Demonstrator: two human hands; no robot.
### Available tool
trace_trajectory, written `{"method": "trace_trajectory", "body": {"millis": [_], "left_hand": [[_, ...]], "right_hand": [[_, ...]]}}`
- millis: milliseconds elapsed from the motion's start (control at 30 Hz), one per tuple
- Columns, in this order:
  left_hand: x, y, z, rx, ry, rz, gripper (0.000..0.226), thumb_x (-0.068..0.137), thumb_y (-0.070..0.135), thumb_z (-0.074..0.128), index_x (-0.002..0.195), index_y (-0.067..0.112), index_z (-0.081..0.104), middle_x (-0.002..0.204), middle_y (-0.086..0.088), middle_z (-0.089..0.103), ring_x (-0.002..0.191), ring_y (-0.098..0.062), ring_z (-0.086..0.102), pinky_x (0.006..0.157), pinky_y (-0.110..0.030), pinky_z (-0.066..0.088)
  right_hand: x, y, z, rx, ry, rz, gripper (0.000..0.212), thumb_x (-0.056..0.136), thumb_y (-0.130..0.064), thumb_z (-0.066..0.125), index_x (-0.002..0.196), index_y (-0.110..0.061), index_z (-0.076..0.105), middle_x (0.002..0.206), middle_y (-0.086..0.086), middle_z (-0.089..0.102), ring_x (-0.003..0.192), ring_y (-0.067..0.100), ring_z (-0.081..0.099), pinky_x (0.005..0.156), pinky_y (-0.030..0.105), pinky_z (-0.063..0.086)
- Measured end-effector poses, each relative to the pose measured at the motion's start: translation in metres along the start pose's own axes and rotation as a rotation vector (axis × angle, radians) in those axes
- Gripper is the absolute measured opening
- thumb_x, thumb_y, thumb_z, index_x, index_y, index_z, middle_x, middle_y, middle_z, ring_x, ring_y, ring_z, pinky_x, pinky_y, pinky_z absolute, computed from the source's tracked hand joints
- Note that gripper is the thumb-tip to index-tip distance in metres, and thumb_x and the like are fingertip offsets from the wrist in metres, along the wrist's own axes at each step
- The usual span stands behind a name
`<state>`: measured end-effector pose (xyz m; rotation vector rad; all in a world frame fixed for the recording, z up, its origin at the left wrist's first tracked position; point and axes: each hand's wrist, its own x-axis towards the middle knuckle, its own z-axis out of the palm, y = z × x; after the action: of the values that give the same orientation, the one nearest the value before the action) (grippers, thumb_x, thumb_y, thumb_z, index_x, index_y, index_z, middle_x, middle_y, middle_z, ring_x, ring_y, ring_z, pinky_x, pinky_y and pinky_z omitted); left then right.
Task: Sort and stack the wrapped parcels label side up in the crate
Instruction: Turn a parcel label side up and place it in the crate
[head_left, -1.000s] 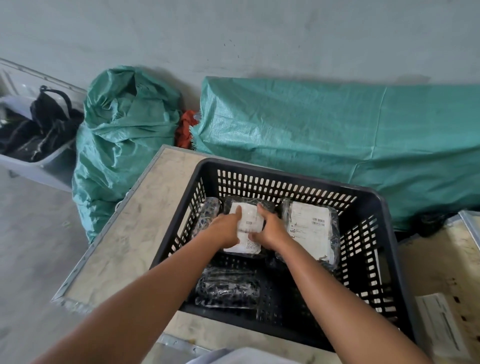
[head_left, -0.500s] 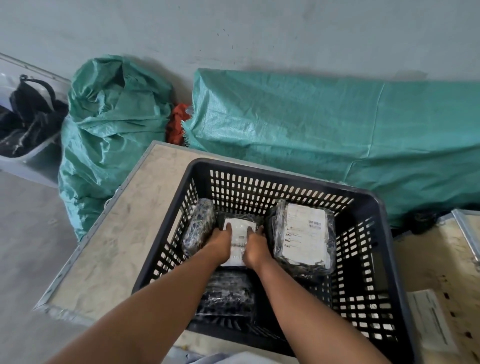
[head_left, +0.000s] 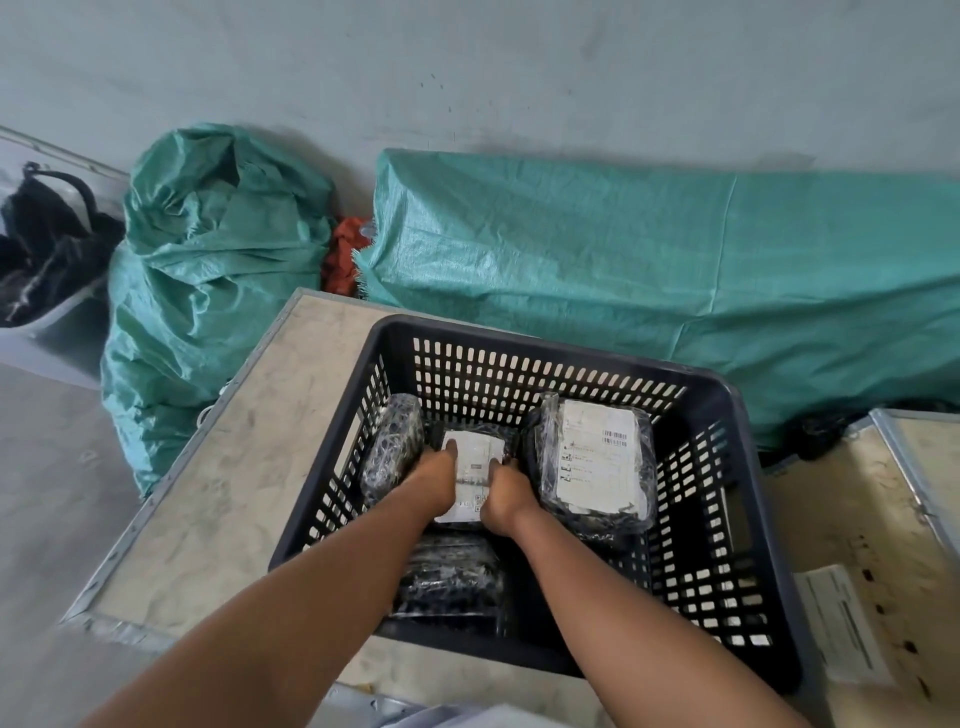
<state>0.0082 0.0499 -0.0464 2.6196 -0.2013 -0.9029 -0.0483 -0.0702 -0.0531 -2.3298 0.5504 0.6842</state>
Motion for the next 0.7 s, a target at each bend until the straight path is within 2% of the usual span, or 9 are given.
{"method": "trace_trajectory", "body": {"millis": [100, 200, 233, 300, 400, 500, 567, 633, 700], "left_hand": [[-0.014, 0.007, -0.024, -0.005, 0.012, 0.106, 0.075, 0.093, -0.003, 0.063, 0.158, 0.017, 0.031, 0.137, -0.013, 0.057, 0.08, -0.012, 0.064, 0.062, -0.023, 0.057], [-0.042, 0.007, -0.062, -0.159, 0.174, 0.189, 0.067, 0.092, 0.013, 0.071, 0.151, 0.03, 0.045, 0.138, -0.003, 0.061, 0.07, -0.004, 0.064, 0.054, -0.015, 0.052], [-0.054, 0.003, -0.074, -0.235, 0.261, 0.221, 0.062, 0.092, 0.017, 0.071, 0.147, 0.035, 0.049, 0.135, 0.0, 0.063, 0.077, -0.007, 0.07, 0.06, -0.017, 0.055], [-0.079, -0.01, -0.093, -0.342, 0.465, 0.349, 0.052, 0.093, 0.018, 0.071, 0.139, 0.036, 0.058, 0.132, 0.003, 0.067, 0.105, -0.014, 0.07, 0.086, -0.031, 0.059], [-0.106, -0.036, -0.1, -0.272, 0.724, 0.422, 0.039, 0.092, 0.012, 0.072, 0.129, 0.025, 0.07, 0.139, -0.003, 0.064, 0.129, -0.021, 0.057, 0.111, -0.046, 0.045], [-0.119, -0.059, -0.094, -0.246, 0.652, 0.181, 0.043, 0.097, 0.028, 0.067, 0.14, 0.031, 0.062, 0.154, -0.017, 0.044, 0.144, -0.037, 0.037, 0.117, -0.055, 0.033], [-0.121, -0.07, -0.088, -0.214, 0.522, 0.102, 0.049, 0.099, 0.032, 0.064, 0.146, 0.037, 0.052, 0.157, -0.021, 0.039, 0.148, -0.037, 0.033, 0.119, -0.05, 0.03], [-0.119, -0.074, -0.087, -0.268, 0.469, 0.152, 0.047, 0.1, 0.026, 0.061, 0.145, 0.037, 0.05, 0.147, -0.015, 0.053, 0.135, -0.031, 0.049, 0.11, -0.043, 0.039], [-0.117, -0.075, -0.087, -0.415, 0.48, 0.193, 0.04, 0.102, 0.015, 0.058, 0.136, 0.035, 0.054, 0.131, -0.01, 0.065, 0.101, -0.02, 0.065, 0.09, -0.039, 0.055]], "right_hand": [[-0.001, 0.006, 0.0, 0.129, 0.014, -0.032, 0.059, 0.093, 0.003, 0.057, 0.15, 0.0, 0.044, 0.147, 0.021, 0.053, 0.133, 0.035, 0.053, 0.107, 0.031, 0.045], [-0.003, 0.004, 0.001, 0.197, 0.065, -0.053, 0.058, 0.099, -0.006, 0.058, 0.154, -0.005, 0.041, 0.151, 0.016, 0.049, 0.13, 0.031, 0.055, 0.099, 0.025, 0.046], [-0.005, 0.001, 0.001, 0.246, 0.076, -0.061, 0.058, 0.101, -0.01, 0.058, 0.155, -0.009, 0.04, 0.155, 0.013, 0.046, 0.132, 0.029, 0.054, 0.099, 0.025, 0.046], [-0.007, -0.006, 0.001, 0.322, 0.105, -0.114, 0.056, 0.102, -0.013, 0.058, 0.155, -0.018, 0.042, 0.156, 0.009, 0.045, 0.131, 0.025, 0.055, 0.097, 0.024, 0.046], [-0.007, -0.025, 0.004, 0.408, 0.125, -0.261, 0.051, 0.104, -0.021, 0.057, 0.153, -0.027, 0.044, 0.157, 0.005, 0.045, 0.132, 0.021, 0.055, 0.105, 0.029, 0.047], [-0.009, -0.048, 0.009, 0.484, 0.068, -0.4, 0.048, 0.105, -0.031, 0.055, 0.152, -0.03, 0.045, 0.158, 0.002, 0.045, 0.138, 0.016, 0.048, 0.098, 0.013, 0.039], [-0.01, -0.056, 0.015, 0.479, 0.007, -0.462, 0.05, 0.106, -0.035, 0.052, 0.154, -0.032, 0.042, 0.16, -0.001, 0.041, 0.143, 0.016, 0.041, 0.102, 0.019, 0.032], [-0.008, -0.062, 0.02, 0.412, -0.037, -0.533, 0.051, 0.106, -0.035, 0.051, 0.156, -0.03, 0.041, 0.155, 0.004, 0.046, 0.136, 0.015, 0.047, 0.103, 0.024, 0.034], [-0.008, -0.065, 0.024, 0.312, -0.101, -0.565, 0.051, 0.105, -0.036, 0.051, 0.155, -0.033, 0.042, 0.136, 0.012, 0.055, 0.115, 0.016, 0.059, 0.094, 0.028, 0.046]]}}
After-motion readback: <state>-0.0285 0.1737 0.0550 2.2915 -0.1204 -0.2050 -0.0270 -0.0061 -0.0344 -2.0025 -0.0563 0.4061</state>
